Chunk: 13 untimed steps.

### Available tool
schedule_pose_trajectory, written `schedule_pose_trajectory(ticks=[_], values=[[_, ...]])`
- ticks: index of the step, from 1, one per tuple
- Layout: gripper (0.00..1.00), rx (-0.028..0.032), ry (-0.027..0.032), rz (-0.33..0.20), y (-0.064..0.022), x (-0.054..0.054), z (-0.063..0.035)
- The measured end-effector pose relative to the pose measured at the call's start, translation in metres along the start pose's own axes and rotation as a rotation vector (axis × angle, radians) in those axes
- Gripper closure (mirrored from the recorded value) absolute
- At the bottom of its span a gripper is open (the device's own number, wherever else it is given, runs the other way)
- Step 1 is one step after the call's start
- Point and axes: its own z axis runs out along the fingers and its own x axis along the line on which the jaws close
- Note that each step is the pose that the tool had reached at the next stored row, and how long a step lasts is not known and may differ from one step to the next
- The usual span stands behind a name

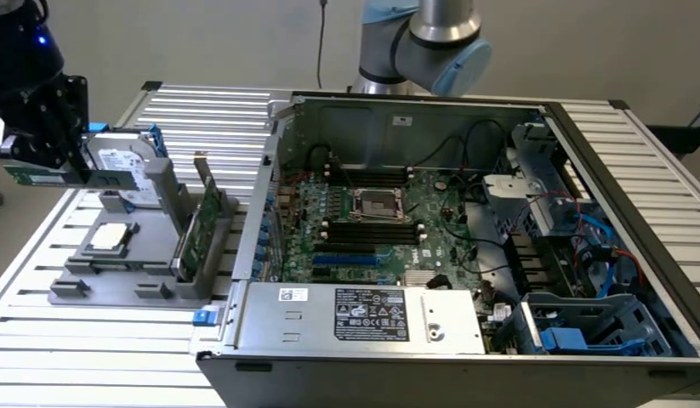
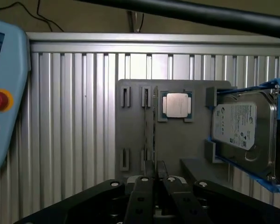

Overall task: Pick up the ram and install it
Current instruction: 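Pick up the ram and move it above insertion slot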

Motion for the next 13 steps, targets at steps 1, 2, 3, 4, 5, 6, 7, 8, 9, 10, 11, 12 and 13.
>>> schedule_pose_trajectory(ticks=[1, 2, 3, 4, 5, 6, 7, 8, 9, 10, 11, 12, 13], values=[[0.86, -0.0013, 0.0002, 0.000, -0.0015, -0.001, -0.0037], [0.86, -0.0027, 0.0006, 0.000, -0.0030, -0.002, -0.0075], [0.86, -0.0044, 0.0008, 0.000, -0.0048, -0.003, -0.0117], [0.86, -0.0059, 0.0009, 0.000, -0.0066, -0.003, -0.0153], [0.86, -0.0077, 0.0009, 0.000, -0.0085, -0.004, -0.0185], [0.86, -0.0097, 0.0009, 0.000, -0.0107, -0.004, -0.0213], [0.86, -0.0123, 0.0011, 0.000, -0.0131, -0.005, -0.0235], [0.86, -0.0148, 0.0012, 0.000, -0.0160, -0.005, -0.0251], [0.86, -0.0169, 0.0011, 0.000, -0.0195, -0.005, -0.0262], [0.86, -0.0190, 0.0012, 0.000, -0.0233, -0.005, -0.0273], [0.86, -0.0211, 0.0011, 0.000, -0.0275, -0.005, -0.0282], [0.86, -0.0230, 0.0010, 0.000, -0.0314, -0.005, -0.0291], [0.86, -0.0251, 0.0011, 0.000, -0.0353, -0.005, -0.0301]])
